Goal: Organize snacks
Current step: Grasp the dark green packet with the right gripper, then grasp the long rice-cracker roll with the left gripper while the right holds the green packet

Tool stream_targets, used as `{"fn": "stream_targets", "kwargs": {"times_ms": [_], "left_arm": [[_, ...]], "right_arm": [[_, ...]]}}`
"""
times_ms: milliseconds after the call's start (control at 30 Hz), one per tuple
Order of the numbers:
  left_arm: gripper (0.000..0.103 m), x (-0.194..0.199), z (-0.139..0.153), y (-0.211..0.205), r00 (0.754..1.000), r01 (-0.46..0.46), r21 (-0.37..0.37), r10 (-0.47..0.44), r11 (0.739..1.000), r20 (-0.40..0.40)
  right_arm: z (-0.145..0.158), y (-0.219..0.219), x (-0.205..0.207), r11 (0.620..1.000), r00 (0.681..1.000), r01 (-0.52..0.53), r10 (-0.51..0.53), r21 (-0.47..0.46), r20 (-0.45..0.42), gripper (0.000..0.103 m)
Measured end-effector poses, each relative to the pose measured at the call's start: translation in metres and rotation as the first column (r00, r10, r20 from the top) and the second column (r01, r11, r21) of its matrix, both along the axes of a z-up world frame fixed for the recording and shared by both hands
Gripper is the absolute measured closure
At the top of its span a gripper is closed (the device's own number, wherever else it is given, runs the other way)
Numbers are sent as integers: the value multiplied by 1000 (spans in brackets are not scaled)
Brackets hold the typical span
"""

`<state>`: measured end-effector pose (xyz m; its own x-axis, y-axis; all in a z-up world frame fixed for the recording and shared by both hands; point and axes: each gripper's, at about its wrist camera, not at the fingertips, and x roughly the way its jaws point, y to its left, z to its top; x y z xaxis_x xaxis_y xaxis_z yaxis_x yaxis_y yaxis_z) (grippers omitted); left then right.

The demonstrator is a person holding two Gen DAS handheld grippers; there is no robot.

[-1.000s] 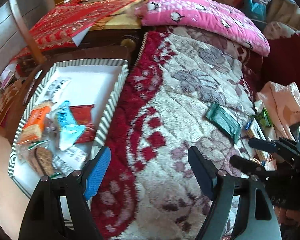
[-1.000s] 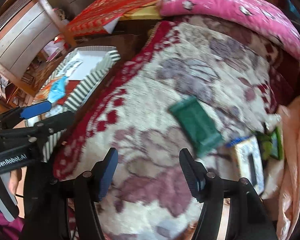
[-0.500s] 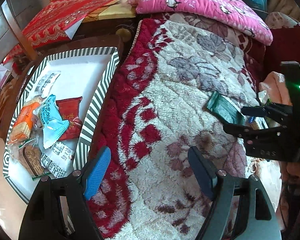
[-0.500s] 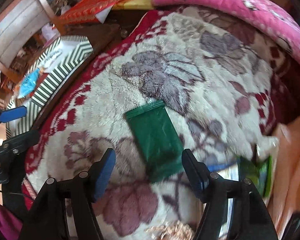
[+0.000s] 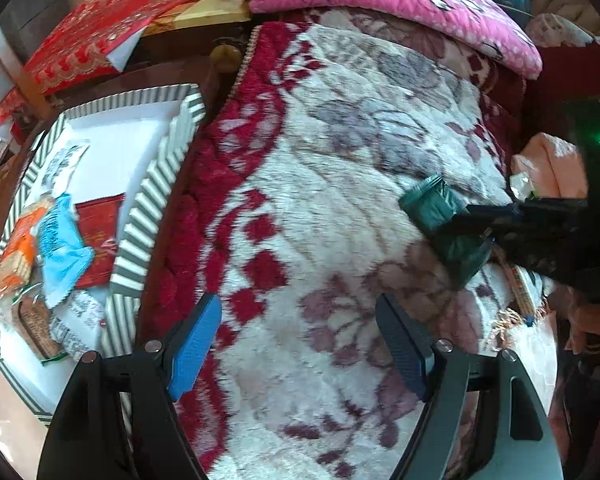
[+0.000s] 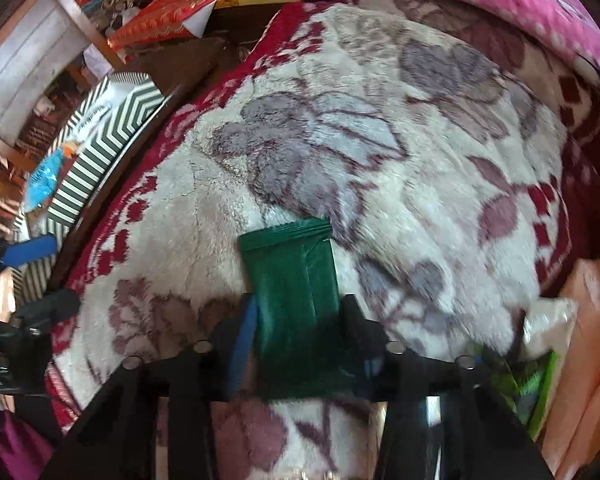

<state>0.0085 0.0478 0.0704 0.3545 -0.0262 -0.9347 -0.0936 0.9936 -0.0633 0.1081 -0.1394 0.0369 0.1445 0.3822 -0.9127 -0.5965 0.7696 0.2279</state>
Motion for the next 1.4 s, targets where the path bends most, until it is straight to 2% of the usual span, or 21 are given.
{"fn": "stream_targets", "kwargs": {"times_ms": [33,100,200,233,267,333,533,633,700,800,1000,1167,1300,1400], "left_arm": [[24,1,0,-4,1000,9,-2,-9,1000,-2],[24,3,-2,-13,1000,29,-11,-29,1000,-12],[24,1,-2,-23,999,48,-16,-49,999,-12],[24,-1,-1,-25,999,52,-9,-52,999,-9],[24,-2,0,-25,998,55,1,-55,998,-8],[24,-3,0,-21,999,48,5,-48,999,-9],[24,-2,-2,-4,1000,-4,-6,4,1000,-20],[24,-1,-5,-2,1000,-7,-13,6,1000,-28],[24,-2,-5,-2,1000,-5,-12,5,1000,-28],[24,-1,-5,-6,1000,2,-19,-3,1000,-28],[24,4,-6,-29,998,38,-52,-40,998,-39],[24,18,-6,-71,995,86,-113,-92,990,-50],[24,31,-13,-110,990,103,-179,-117,978,-74],[24,36,-22,-135,987,95,-192,-117,977,-110]], "right_arm": [[9,-8,-2,1000,1000,14,-14,16,10,87],[19,-21,-1,999,1000,29,-29,43,-13,87],[24,-34,-3,998,997,68,-69,17,34,86],[24,-34,-1,996,996,84,-85,27,39,75],[23,-35,-1,995,995,93,-95,42,34,54],[18,-30,-2,993,995,99,-100,67,10,37],[-13,21,-10,999,1000,24,-23,-32,8,37],[-21,33,-17,996,998,4,2,-92,60,37],[-17,29,-17,996,999,7,-2,-92,53,56],[-4,9,-15,998,999,31,-30,-46,17,57],[41,-46,-24,995,992,99,-98,-6,81,56],[77,-98,-29,984,976,177,-175,2,127,56],[92,-128,-29,974,965,228,-226,2,129,56],[102,-144,-29,972,963,234,-233,8,133,56]]}}
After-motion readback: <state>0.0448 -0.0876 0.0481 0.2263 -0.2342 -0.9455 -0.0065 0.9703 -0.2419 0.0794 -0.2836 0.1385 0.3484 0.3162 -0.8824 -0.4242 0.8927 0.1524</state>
